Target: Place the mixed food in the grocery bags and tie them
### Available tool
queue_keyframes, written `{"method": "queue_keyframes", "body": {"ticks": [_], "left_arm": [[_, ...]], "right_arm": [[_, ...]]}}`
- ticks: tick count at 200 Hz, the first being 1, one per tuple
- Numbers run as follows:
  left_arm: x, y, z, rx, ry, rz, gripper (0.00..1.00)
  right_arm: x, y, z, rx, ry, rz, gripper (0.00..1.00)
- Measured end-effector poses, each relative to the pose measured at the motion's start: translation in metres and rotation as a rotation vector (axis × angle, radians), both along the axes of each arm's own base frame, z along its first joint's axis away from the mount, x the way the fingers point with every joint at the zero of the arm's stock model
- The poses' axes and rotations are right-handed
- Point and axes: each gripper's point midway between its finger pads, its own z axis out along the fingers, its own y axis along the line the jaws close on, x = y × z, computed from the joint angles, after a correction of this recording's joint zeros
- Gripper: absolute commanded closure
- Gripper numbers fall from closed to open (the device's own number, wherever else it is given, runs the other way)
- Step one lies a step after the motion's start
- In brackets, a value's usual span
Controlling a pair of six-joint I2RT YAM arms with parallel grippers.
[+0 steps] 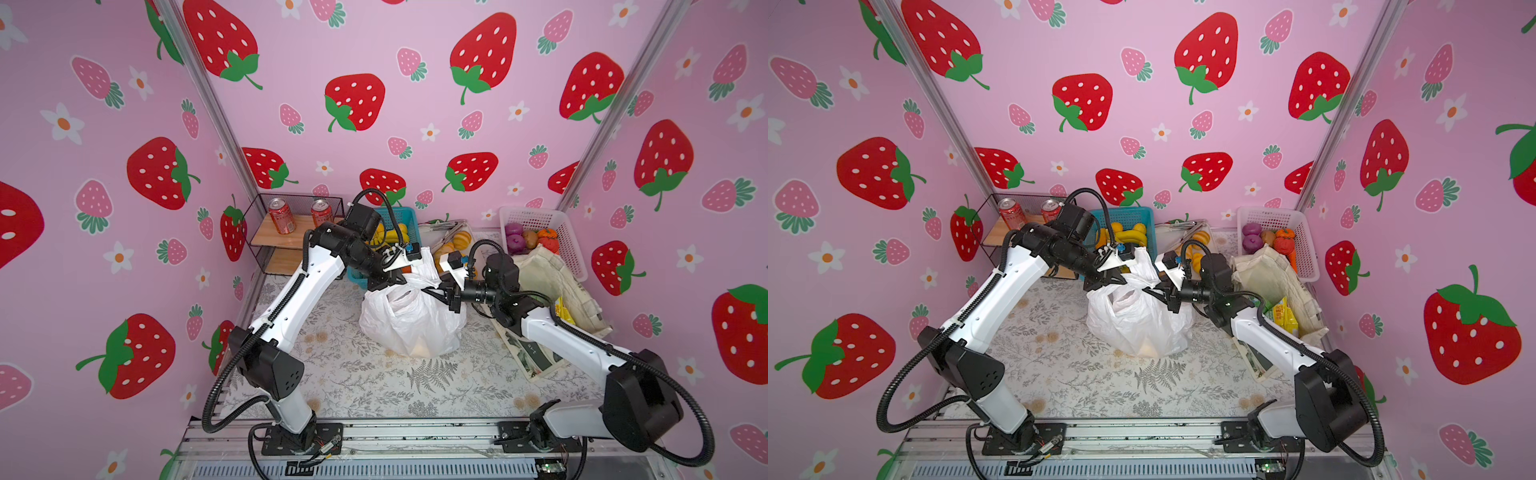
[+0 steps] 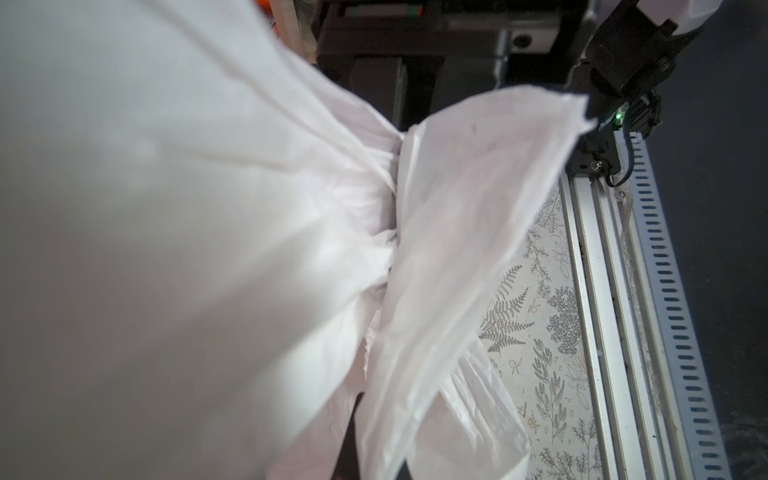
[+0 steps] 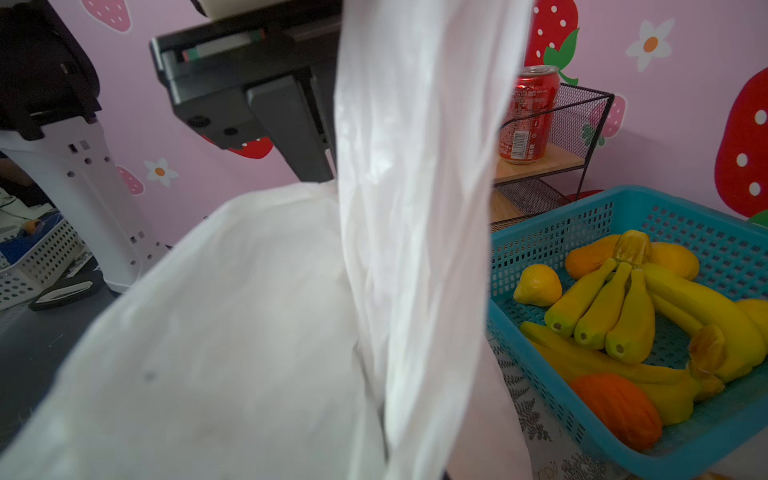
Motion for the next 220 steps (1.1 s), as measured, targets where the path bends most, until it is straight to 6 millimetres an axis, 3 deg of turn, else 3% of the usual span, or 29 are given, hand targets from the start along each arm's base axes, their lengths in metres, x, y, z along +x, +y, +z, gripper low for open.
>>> {"method": "queue_keyframes", "body": {"ticks": [53, 91, 187, 220], "left_arm": [[0.001, -0.002, 0.005, -0.008, -0.001, 0.004, 1.00], [-0.001, -0.005, 0.007, -0.004, -0.006, 0.002, 1.00], [0.000, -0.010, 0.004, 0.020, -0.011, -0.004, 1.00], [0.000, -0.010, 0.004, 0.025, -0.014, -0.003, 1.00]], "right_arm": [[0.000, 0.000, 0.008, 0.023, -0.037, -0.001, 0.57], [-0.001, -0.001, 0.018, 0.057, -0.055, -0.004, 0.49], [-0.001, 0.003, 0.031, 0.105, -0.055, -0.010, 0.49], [-0.001, 0.004, 0.032, 0.110, -0.042, -0.019, 0.61]]}}
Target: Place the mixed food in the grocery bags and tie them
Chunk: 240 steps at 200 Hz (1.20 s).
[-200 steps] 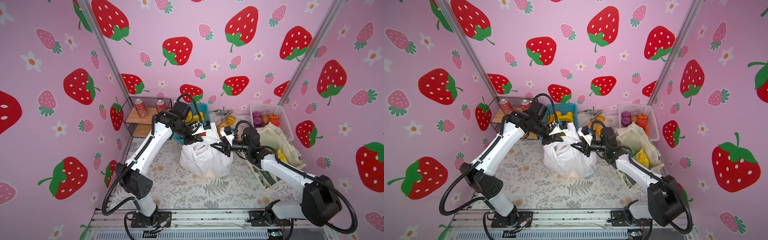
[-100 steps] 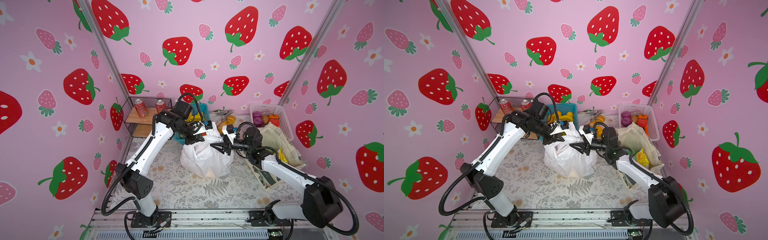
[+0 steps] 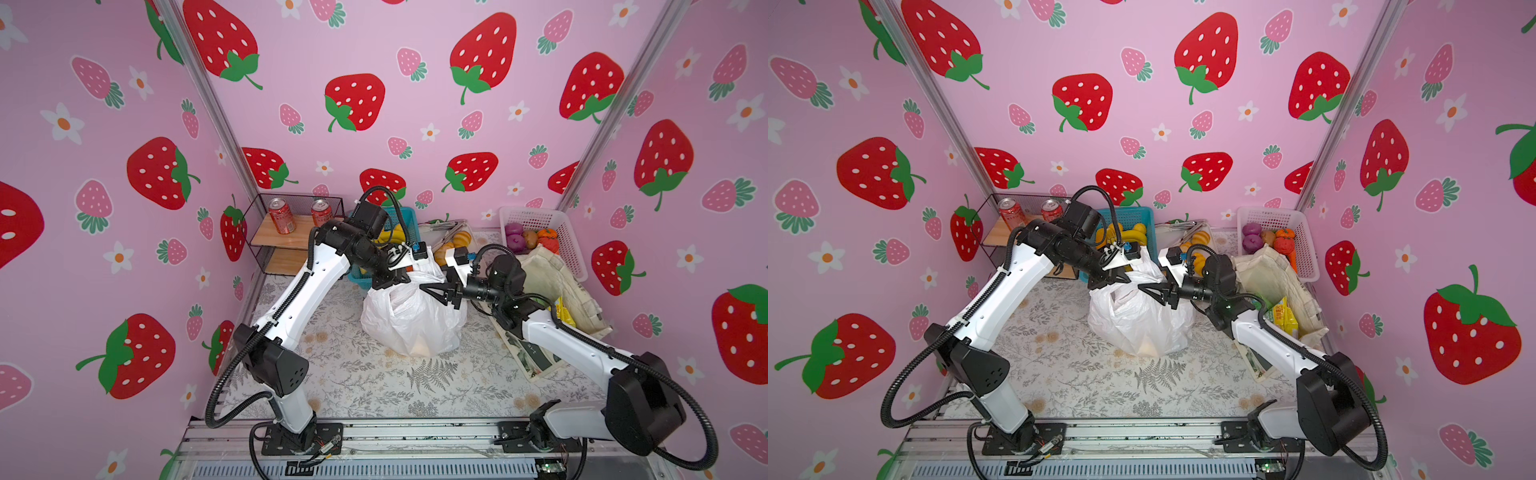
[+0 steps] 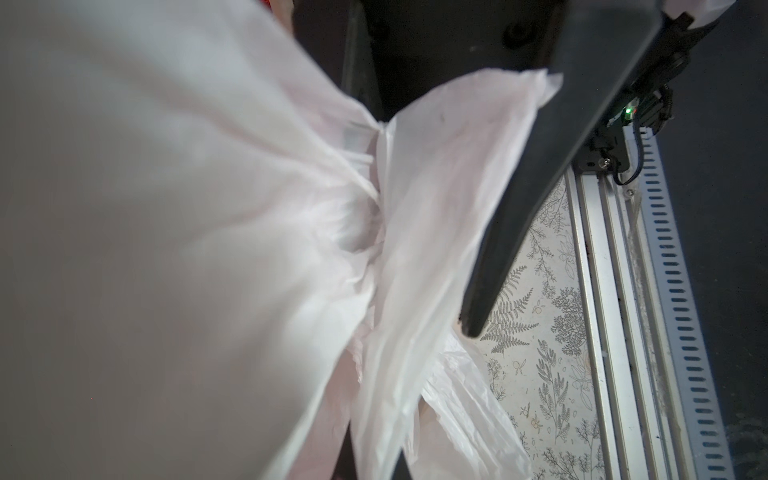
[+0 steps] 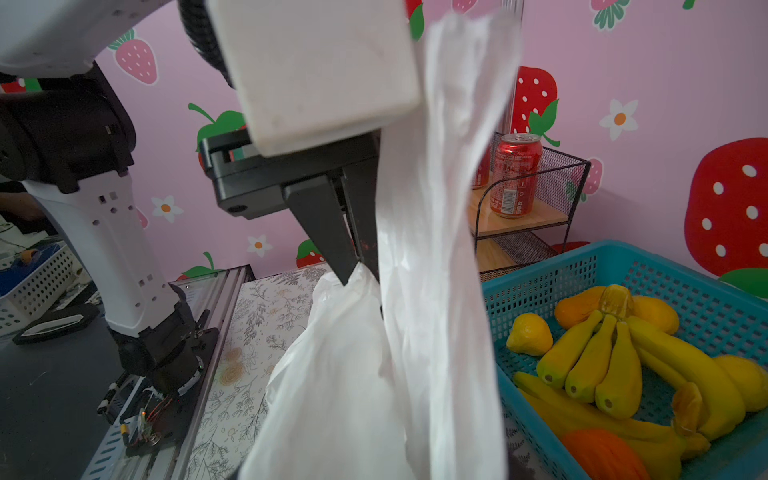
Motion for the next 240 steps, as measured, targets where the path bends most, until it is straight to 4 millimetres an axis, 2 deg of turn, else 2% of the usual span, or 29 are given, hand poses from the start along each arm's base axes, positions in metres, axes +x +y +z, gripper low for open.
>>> {"method": "queue_keyframes", "body": {"ticks": [48, 57, 60, 80, 103, 126, 149, 165, 190, 202, 220, 228, 240], "left_arm": [[0.002, 0.000, 0.000, 0.003, 0.000, 0.008, 1.00], [0.002, 0.001, 0.000, 0.001, 0.003, 0.014, 0.96], [0.003, 0.001, 0.000, 0.000, 0.003, 0.017, 0.90], [0.006, 0.002, 0.008, -0.050, 0.012, 0.038, 0.67], [0.007, 0.010, 0.026, -0.163, 0.022, 0.096, 0.46], [0.003, 0.014, 0.050, -0.280, 0.031, 0.141, 0.37], [0.002, 0.004, 0.073, -0.391, 0.049, 0.132, 0.34], [0.005, -0.005, 0.079, -0.441, 0.089, 0.124, 0.34], [0.017, -0.019, 0.078, -0.478, 0.159, 0.125, 0.43], [0.022, -0.025, 0.077, -0.488, 0.190, 0.123, 0.57], [0.022, -0.033, 0.077, -0.501, 0.208, 0.102, 0.87], [0.020, -0.034, 0.078, -0.508, 0.223, 0.095, 0.97], [0.017, -0.035, 0.081, -0.515, 0.219, 0.081, 1.00]], "right_arm": [[0.006, 0.000, 0.000, 0.004, 0.004, -0.033, 0.96], [0.007, -0.001, -0.001, 0.002, 0.009, -0.041, 1.00], [0.008, -0.001, -0.001, 0.000, 0.000, -0.044, 1.00], [0.009, -0.002, -0.005, -0.006, 0.001, -0.056, 1.00], [0.006, -0.003, -0.010, -0.013, 0.005, -0.051, 1.00], [0.002, -0.003, -0.011, -0.013, -0.001, -0.039, 1.00], [-0.003, -0.002, -0.010, -0.012, -0.015, -0.022, 1.00], [-0.005, -0.001, -0.010, -0.012, -0.020, -0.014, 1.00], [-0.007, 0.000, -0.009, -0.011, -0.023, -0.006, 1.00], [-0.007, 0.001, -0.010, -0.012, -0.022, -0.006, 1.00], [-0.005, 0.001, -0.011, -0.017, -0.019, -0.021, 1.00], [-0.003, 0.000, -0.012, -0.023, -0.013, -0.033, 0.98], [0.000, -0.001, -0.014, -0.030, -0.005, -0.053, 0.96]]}}
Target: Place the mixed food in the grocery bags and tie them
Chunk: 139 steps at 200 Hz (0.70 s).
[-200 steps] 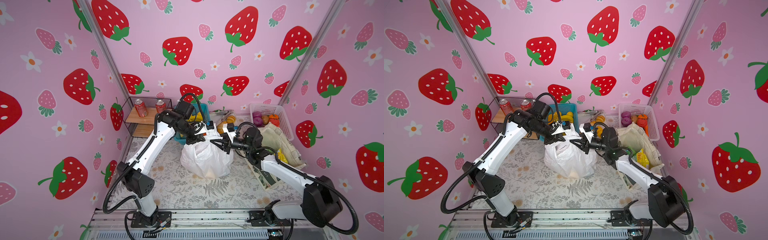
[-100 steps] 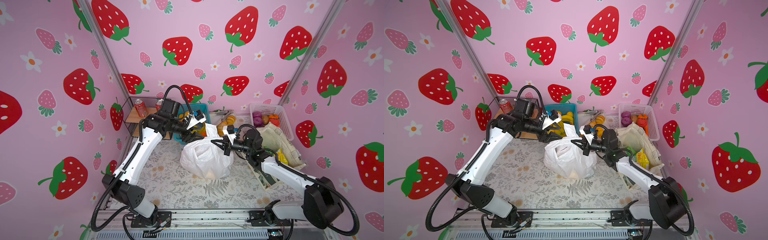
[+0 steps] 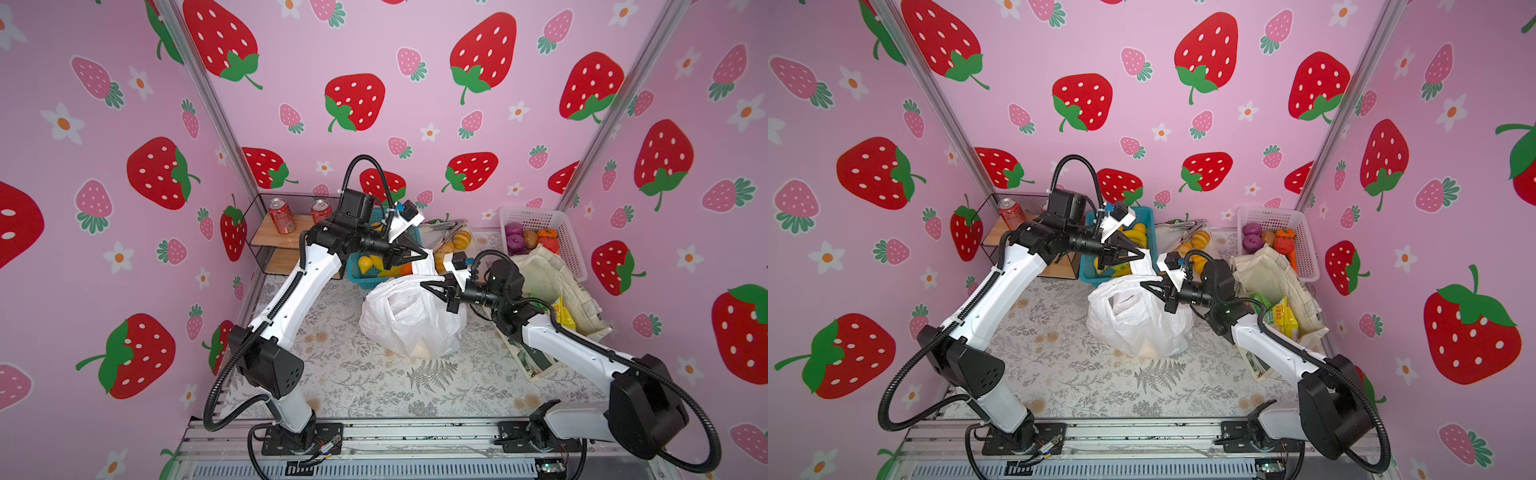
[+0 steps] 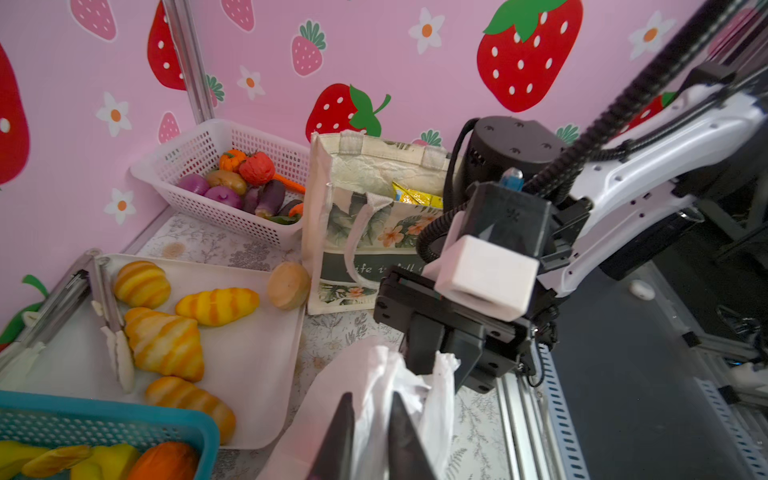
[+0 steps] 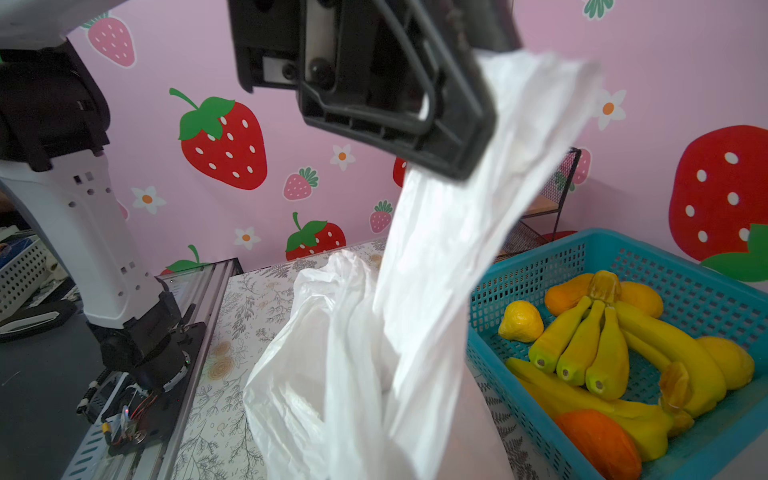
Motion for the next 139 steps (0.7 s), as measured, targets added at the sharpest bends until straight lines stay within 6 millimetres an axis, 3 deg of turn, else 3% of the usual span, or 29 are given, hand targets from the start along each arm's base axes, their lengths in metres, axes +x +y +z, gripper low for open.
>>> {"method": "queue_keyframes", "body": {"ticks": [80, 139], "left_arm": [[-0.018, 0.018, 0.008, -0.034, -0.061, 0.023, 1.00], [-0.014, 0.025, 0.001, -0.016, -0.081, 0.045, 1.00]], "right_arm": [[0.006, -0.004, 0.001, 0.014, 0.039, -0.046, 0.89], [0.007, -0.004, 0.000, 0.019, 0.074, -0.055, 0.97]]}}
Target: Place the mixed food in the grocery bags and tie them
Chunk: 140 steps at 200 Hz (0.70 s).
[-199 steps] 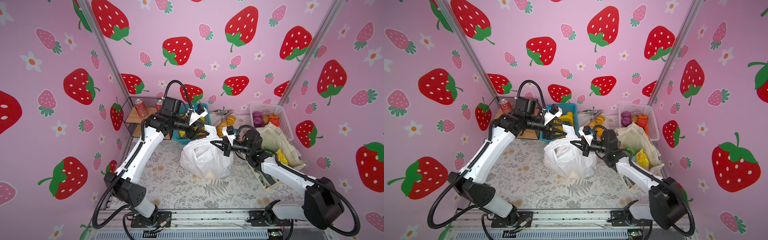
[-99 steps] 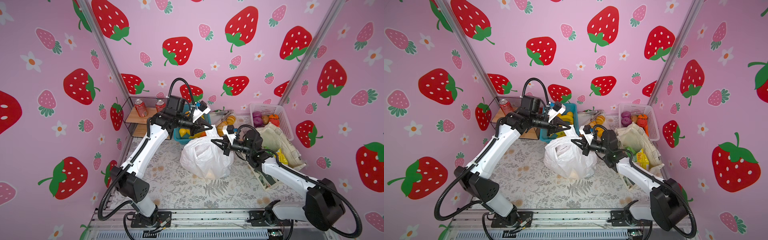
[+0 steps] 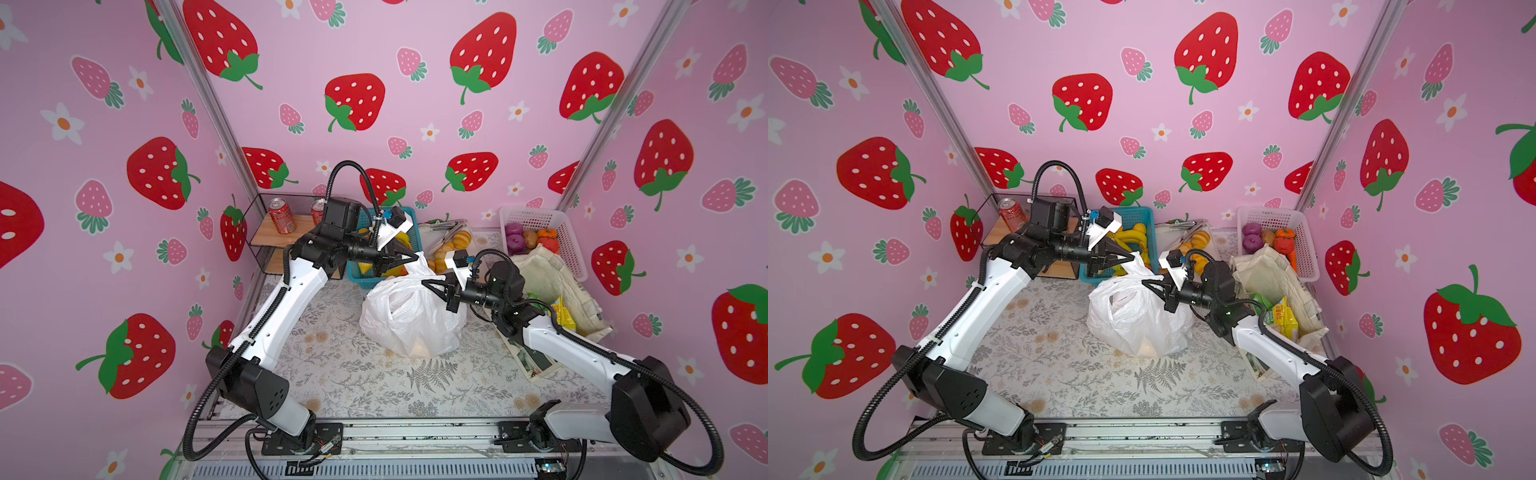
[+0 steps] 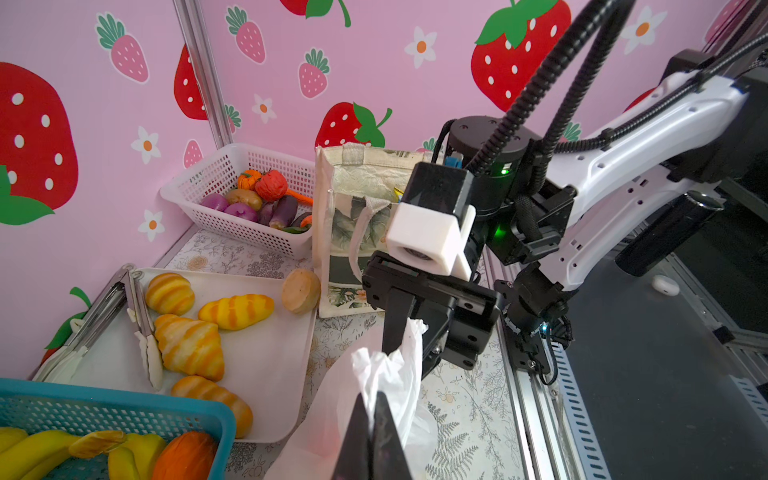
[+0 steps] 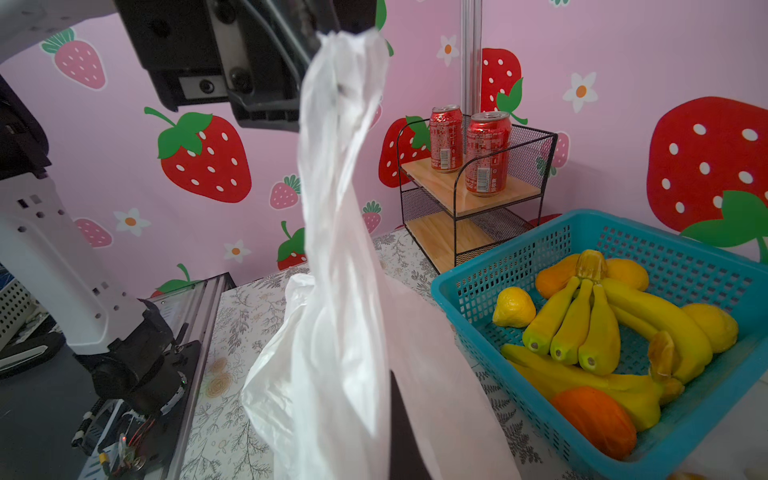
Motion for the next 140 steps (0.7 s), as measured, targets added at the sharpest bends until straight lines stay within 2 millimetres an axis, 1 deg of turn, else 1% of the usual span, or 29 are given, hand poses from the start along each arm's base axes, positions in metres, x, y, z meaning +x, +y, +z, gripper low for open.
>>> {"method": "queue_keyframes", "body": {"ticks": [18, 41, 64, 88, 100, 114, 128, 140], "left_arm": [[-0.002, 0.005, -0.006, 0.027, -0.033, 0.014, 1.00], [-0.012, 0.013, -0.022, 0.076, -0.076, 0.031, 1.00], [-0.026, 0.018, -0.044, 0.132, -0.121, 0.028, 1.00], [-0.037, 0.020, -0.073, 0.194, -0.166, 0.017, 1.00], [-0.038, 0.020, -0.086, 0.222, -0.186, 0.016, 1.00], [-0.036, 0.020, -0.097, 0.247, -0.212, 0.016, 1.00], [-0.034, 0.018, -0.103, 0.267, -0.234, 0.017, 1.00], [-0.031, 0.017, -0.107, 0.285, -0.252, 0.016, 0.98]], "right_arm": [[0.004, -0.001, -0.002, 0.005, 0.037, -0.023, 0.98], [0.010, 0.000, -0.004, 0.018, 0.113, -0.043, 0.98], [0.012, 0.004, -0.009, 0.029, 0.197, -0.040, 0.98], [0.011, 0.007, -0.014, 0.036, 0.261, -0.027, 0.97], [0.010, 0.009, -0.016, 0.036, 0.280, -0.018, 0.97], [0.009, 0.010, -0.018, 0.034, 0.291, -0.011, 0.98], [0.009, 0.011, -0.020, 0.034, 0.298, -0.007, 0.98], [0.010, 0.011, -0.021, 0.039, 0.300, -0.004, 0.97]]}}
